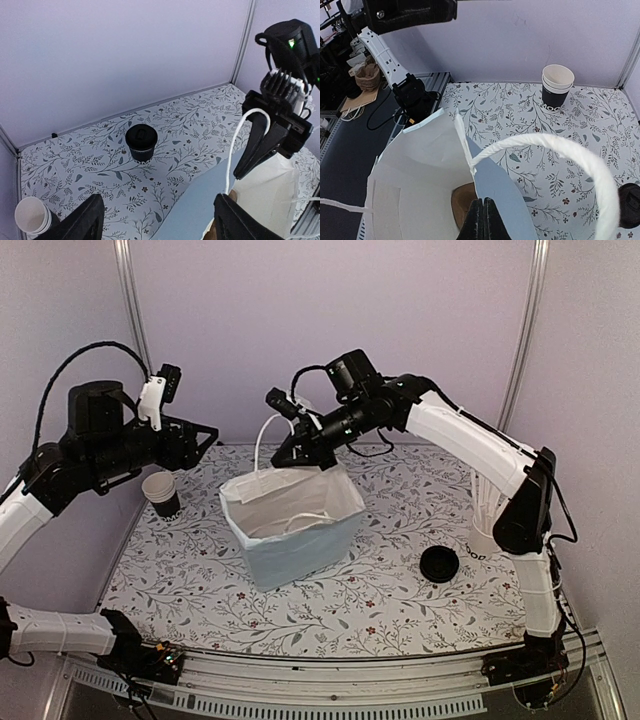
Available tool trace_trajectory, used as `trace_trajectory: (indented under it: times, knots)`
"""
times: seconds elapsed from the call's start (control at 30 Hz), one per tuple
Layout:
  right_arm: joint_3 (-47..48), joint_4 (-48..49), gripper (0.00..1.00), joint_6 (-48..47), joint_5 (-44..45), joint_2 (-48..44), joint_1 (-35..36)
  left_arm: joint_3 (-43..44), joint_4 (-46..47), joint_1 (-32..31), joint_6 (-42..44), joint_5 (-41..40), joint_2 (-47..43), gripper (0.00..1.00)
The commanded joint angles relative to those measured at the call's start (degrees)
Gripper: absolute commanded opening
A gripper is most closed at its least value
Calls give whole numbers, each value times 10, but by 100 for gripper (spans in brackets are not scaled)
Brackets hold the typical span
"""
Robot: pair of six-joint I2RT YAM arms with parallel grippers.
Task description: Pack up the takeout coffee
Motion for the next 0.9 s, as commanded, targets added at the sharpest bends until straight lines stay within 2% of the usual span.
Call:
trace_trajectory:
  times: [0.0, 0.2, 0.23, 0.33, 0.4, 0.43, 0.6, 0.7, 0.87]
  knots:
    - [22, 100, 0, 58, -44, 23, 4, -7, -20, 28, -29, -17, 15, 78]
    - [34, 170, 0, 114, -43, 41, 5, 15, -31, 51, -34, 39, 56, 78]
    - [34, 176, 7, 117, -32, 42, 4, 16, -35, 52, -32, 51, 62, 78]
    - [35, 182, 43, 115, -1, 43, 3, 19, -50, 52, -27, 106, 82, 79]
    - [34, 181, 57, 108, 10, 37, -1, 20, -63, 52, -23, 128, 91, 80]
    - [34, 180, 61, 107, 13, 34, -3, 18, -68, 52, -19, 138, 94, 80]
    - [33, 165, 68, 86, 30, 10, -12, 10, -87, 55, -11, 156, 120, 81]
    - [25, 147, 69, 70, 31, -7, -15, 22, -102, 56, -14, 126, 140, 79]
    - [-47, 120, 71, 26, 36, -64, -18, 54, -116, 56, -19, 152, 133, 75]
